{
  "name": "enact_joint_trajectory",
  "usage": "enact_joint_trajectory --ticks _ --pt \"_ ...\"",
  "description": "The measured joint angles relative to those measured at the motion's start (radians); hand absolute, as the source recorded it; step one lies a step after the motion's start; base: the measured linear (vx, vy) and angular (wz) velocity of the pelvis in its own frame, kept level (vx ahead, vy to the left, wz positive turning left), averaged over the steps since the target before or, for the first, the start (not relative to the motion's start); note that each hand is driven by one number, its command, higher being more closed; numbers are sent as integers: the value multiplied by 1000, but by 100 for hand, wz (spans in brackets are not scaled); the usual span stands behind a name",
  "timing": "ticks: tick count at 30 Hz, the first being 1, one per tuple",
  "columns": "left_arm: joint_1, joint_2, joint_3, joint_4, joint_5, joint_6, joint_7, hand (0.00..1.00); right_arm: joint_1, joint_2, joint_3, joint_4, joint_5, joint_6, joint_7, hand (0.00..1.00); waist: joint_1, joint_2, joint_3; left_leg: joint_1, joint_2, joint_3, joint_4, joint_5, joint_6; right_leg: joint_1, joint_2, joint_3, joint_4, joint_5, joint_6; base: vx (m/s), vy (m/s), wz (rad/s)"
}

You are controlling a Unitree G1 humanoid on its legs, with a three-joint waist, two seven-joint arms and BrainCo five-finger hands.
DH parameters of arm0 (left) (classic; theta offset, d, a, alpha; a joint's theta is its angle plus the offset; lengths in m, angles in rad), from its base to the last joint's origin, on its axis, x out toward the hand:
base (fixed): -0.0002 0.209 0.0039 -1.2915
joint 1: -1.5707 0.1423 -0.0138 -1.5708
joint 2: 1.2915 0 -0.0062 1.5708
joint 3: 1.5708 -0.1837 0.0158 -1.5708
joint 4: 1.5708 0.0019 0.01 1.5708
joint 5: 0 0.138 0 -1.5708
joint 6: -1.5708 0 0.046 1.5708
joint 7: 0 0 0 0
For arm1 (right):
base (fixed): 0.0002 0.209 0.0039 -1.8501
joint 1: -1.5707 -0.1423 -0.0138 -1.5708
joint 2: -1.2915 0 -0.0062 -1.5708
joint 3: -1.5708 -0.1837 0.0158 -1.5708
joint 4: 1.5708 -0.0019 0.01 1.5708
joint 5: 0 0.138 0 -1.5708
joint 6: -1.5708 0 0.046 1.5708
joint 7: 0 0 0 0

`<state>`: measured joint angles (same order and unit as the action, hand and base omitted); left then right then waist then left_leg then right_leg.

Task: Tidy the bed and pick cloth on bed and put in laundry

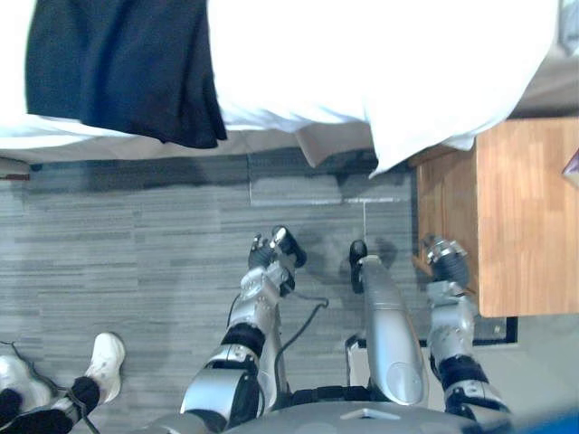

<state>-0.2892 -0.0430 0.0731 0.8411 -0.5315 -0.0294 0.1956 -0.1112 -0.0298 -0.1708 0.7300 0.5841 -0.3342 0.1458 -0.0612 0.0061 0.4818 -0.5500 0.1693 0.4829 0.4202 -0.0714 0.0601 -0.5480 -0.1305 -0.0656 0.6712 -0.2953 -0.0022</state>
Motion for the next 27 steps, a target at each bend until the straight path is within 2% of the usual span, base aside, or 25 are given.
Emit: enact_joint_trajectory --ticks 1,2,5,6,7,8,9,10,11,12,13,14,15,17,19,20,21,22,23,24,25,26,27 --pt "34 9 -10 0 21 27 -41 0 18 6 40 7 -74 16 -26 0 7 -8 -21 22 -8 -5 8 -12 3 34 -12 -8 -2 -9 10 83 37 24" --pt "62 17 -33 2 59 23 -81 0 30 12 70 11 -169 35 -48 0 17 -13 -29 46 -12 -9 28 -32 4 68 -20 -10 2 -18 12 80 38 20" --pt "111 34 -76 -5 71 -26 -160 0 52 14 126 54 -402 59 -77 0 29 -23 -61 80 -37 -39 38 -66 16 135 -55 -48 6 -38 18 46 43 42" --pt "119 35 -80 -6 69 -38 -175 0 60 16 129 57 -417 62 -80 0 28 -28 -64 98 -38 -23 24 -73 13 154 -63 -57 -7 -37 18 66 13 58" --pt "136 41 -90 -5 64 -73 -192 0 76 16 137 73 -420 68 -82 0 25 -44 -74 145 -38 39 -24 -92 -20 193 -84 -70 -45 -30 26 88 -9 48" --pt "147 52 -96 -4 64 -100 -193 0 81 16 139 96 -414 70 -82 0 23 -59 -84 154 -32 62 0 -92 -3 204 -104 -83 -70 -27 28 156 -12 35" --pt "166 57 -104 7 72 -149 -202 0 96 18 135 130 -389 74 -79 0 34 -70 -112 151 15 10 71 -94 28 215 -109 -82 -77 -25 25 187 -8 17" --pt "189 52 -107 39 73 -186 -217 0 117 17 119 149 -348 73 -69 0 38 -62 -145 170 57 -34 66 -97 -40 216 -112 -84 -75 -25 32 149 -3 16" --pt "188 50 -111 52 76 -202 -223 0 118 9 100 166 -326 72 -66 0 30 -62 -150 169 55 -21 69 -92 -49 222 -119 -88 -79 -23 38 140 96 17" --pt "191 55 -113 69 94 -242 -228 0 117 3 46 219 -287 72 -56 0 36 -69 -155 170 49 -19 81 -104 -41 246 -124 -88 -122 -2 68 105 174 11" --pt "191 63 -112 76 95 -247 -226 0 120 7 31 230 -287 70 -53 0 40 -73 -157 170 46 -22 87 -107 -43 253 -126 -88 -131 3 74 121 207 2" --pt "189 78 -114 87 96 -251 -218 0 126 12 16 242 -289 68 -50 0 41 -78 -160 170 38 -32 107 -117 -48 265 -135 -93 -132 6 75 76 190 16" --pt "190 94 -123 109 124 -241 -186 0 136 9 -3 259 -292 64 -49 0 35 -68 -160 169 40 -61 162 -168 -44 293 -142 -113 -118 -3 70 48 140 19" --pt "193 109 -138 145 174 -225 -147 0 148 7 -29 279 -283 61 -45 0 26 -58 -160 184 54 -66 224 -229 -42 323 -152 -136 -95 -22 54 32 149 10" --pt "207 123 -137 154 251 -221 -94 0 151 -8 -33 312 -274 51 -30 0 30 -61 -167 243 55 -30 231 -271 -38 359 -171 -144 -85 -27 27 38 176 -43" --pt "236 129 -120 154 280 -221 -63 0 152 -13 -22 331 -281 48 -6 0 28 -58 -182 282 50 5 203 -274 -40 362 -180 -168 -89 -9 37 38 168 -78" --pt "253 136 -105 155 289 -220 -57 0 154 -14 -20 335 -286 46 7 0 24 -63 -195 298 48 12 187 -273 -43 370 -174 -187 -109 1 55 32 138 -76" --pt "275 159 -93 157 289 -212 -38 0 161 -13 -18 338 -296 41 28 0 17 -53 -205 329 44 29 143 -262 -54 396 -138 -213 -176 21 92 48 83 -21" --pt "279 171 -90 164 291 -189 -37 0 179 -18 -26 336 -295 31 42 0 -8 -55 -216 354 26 21 87 -239 -56 437 -107 -197 -247 41 116 60 57 3" --pt "281 173 -90 164 292 -172 -38 0 188 -24 -27 338 -295 30 47 0 -10 -58 -222 367 11 18 53 -225 -60 454 -101 -197 -280 54 118 86 -1 39" --pt "277 171 -90 164 310 -151 -39 0 210 -32 -28 357 -296 32 49 0 -8 -45 -239 382 -14 14 -17 -191 -58 474 -88 -195 -344 74 125 115 -45 37" --pt "275 172 -90 162 335 -130 -43 0 215 -30 -29 369 -296 32 53 0 -6 -52 -252 397 -39 2 -82 -150 -51 494 -74 -190 -399 99 121 119 -69 37" --pt "272 177 -91 162 347 -120 -44 0 217 -31 -29 370 -296 31 57 0 -8 -47 -253 399 -50 -1 -109 -132 -48 496 -72 -190 -415 112 113 134 -85 23"
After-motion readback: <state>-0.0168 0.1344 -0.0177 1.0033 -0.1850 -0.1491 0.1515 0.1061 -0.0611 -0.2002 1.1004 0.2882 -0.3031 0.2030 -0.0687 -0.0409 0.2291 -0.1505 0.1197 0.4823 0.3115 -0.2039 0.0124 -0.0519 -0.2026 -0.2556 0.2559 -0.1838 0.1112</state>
